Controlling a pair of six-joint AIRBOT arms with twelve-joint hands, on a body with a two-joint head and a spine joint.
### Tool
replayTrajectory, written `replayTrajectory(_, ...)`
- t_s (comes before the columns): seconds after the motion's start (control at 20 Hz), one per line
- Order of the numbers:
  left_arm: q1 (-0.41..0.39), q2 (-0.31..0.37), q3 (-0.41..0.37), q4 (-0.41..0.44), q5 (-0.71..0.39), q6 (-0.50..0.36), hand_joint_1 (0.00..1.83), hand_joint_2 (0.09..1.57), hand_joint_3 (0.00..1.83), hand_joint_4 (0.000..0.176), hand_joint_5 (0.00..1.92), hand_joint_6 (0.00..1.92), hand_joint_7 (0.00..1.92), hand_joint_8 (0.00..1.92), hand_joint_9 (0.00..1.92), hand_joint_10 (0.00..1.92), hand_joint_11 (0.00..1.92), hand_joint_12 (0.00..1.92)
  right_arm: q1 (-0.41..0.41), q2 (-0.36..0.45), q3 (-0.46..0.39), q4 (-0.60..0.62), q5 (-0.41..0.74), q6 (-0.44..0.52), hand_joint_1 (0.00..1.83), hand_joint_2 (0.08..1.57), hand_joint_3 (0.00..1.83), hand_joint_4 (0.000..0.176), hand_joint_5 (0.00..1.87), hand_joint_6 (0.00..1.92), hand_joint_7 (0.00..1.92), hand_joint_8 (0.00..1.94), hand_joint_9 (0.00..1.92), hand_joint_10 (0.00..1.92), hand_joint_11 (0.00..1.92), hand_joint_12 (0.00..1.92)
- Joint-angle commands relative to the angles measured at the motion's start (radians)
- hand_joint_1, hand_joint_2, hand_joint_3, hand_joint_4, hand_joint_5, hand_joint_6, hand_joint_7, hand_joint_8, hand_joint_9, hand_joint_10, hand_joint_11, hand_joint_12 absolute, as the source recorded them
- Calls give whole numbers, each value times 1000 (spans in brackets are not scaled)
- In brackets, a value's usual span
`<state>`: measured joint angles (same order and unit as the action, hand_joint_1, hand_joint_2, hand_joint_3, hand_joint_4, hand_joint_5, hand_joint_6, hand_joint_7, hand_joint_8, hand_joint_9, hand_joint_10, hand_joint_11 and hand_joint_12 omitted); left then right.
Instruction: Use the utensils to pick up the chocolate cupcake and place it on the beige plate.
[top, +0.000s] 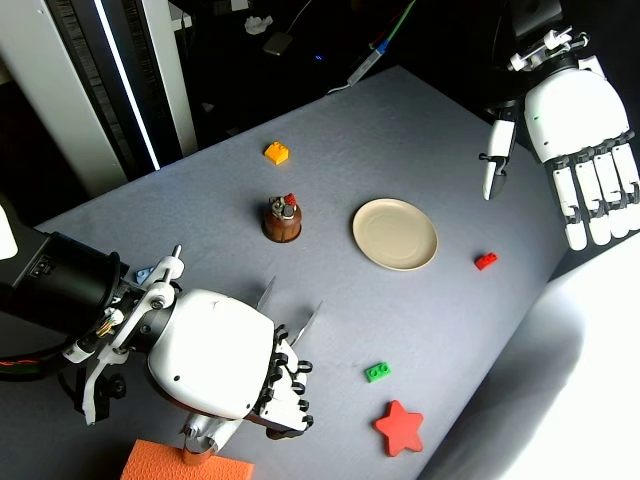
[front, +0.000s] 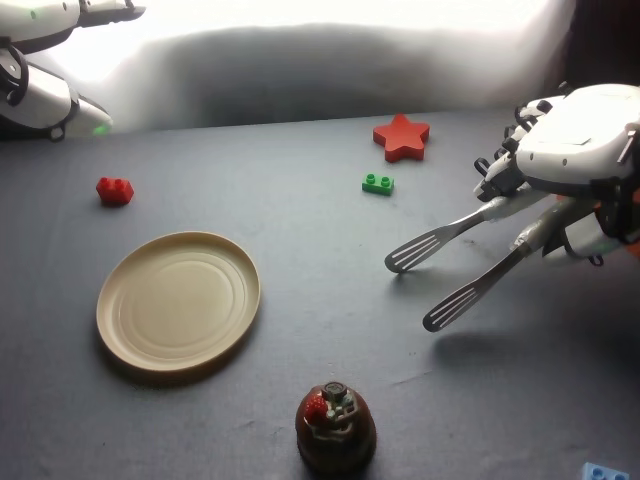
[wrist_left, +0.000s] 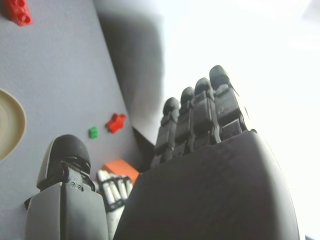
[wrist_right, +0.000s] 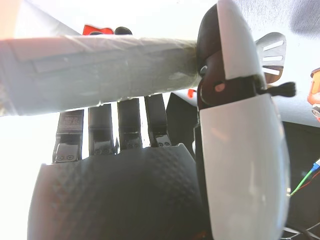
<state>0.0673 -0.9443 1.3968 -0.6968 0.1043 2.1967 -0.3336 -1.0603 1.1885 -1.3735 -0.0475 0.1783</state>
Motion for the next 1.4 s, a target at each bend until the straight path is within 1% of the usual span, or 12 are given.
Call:
replayTrajectory(0.0,-15,8,5,-3,-74,5,317,1134,1,0,56,1,25,1,31,1,0,149,10,10,-2,-7,4,-12,1043,1087,4,0,705,23,727,96,377,937,157,1438)
replayTrajectory(0.1,-15,8,5,-3,-76,5,314,1133,0,0,56,1,24,0,24,1,0,153,12,10,-2,-7,4,-12,1055,1094,0,0,700,17,627,336,366,984,165,1448)
replayTrajectory(0.15,-15,8,5,-3,-76,5,314,1133,0,0,56,1,24,0,24,1,0,153,12,11,-3,-7,4,-13,1055,1094,0,0,700,17,627,336,366,984,165,1448)
replayTrajectory(0.2,-16,8,5,-3,-78,5,320,1129,0,0,56,1,26,1,24,2,0,145,12,11,-4,-7,4,-14,1053,1086,2,0,734,29,564,563,390,986,188,1469)
replayTrajectory(0.25,-16,8,5,-3,-81,5,309,1131,0,0,52,0,21,0,21,0,0,139,12,11,-4,-7,4,-14,1049,1089,1,0,742,32,550,602,384,996,170,1484)
replayTrajectory(0.5,-16,7,8,-3,-88,5,315,1132,0,0,52,0,13,0,19,0,0,134,13,12,-7,-7,3,-16,1071,1077,1,0,734,27,520,669,386,1029,205,1480)
replayTrajectory(0.55,-16,7,8,-3,-89,5,292,1141,2,0,44,0,8,1,19,2,0,118,13,12,-7,-7,3,-16,1030,1100,1,0,720,25,472,752,345,1113,166,1605)
replayTrajectory(0.65,-18,6,8,-3,-89,5,314,1129,0,0,54,2,15,1,24,2,0,140,13,12,-7,-7,3,-16,1022,1111,0,0,708,30,423,853,314,1160,138,1671)
replayTrajectory(1.0,-19,5,11,-3,-86,5,305,1132,0,0,55,0,16,1,18,1,0,121,14,13,-9,-7,0,-18,1054,1095,1,0,674,45,373,877,302,1159,128,1618)
replayTrajectory(1.05,-19,5,11,-4,-87,5,309,1128,0,0,66,2,31,2,31,3,0,157,14,13,-9,-7,0,-18,1043,1099,0,0,699,76,397,874,313,1158,147,1606)
replayTrajectory(1.2,-20,5,13,-5,-89,0,325,1128,0,0,55,1,25,1,27,1,0,118,14,13,-9,-7,0,-18,1050,1092,0,0,461,631,387,851,300,1147,126,1621)
replayTrajectory(1.35,-20,5,12,-4,-89,0,317,1130,1,0,59,1,27,0,30,0,0,157,14,13,-10,-7,0,-18,1057,1085,1,0,426,753,415,841,321,1155,143,1604)
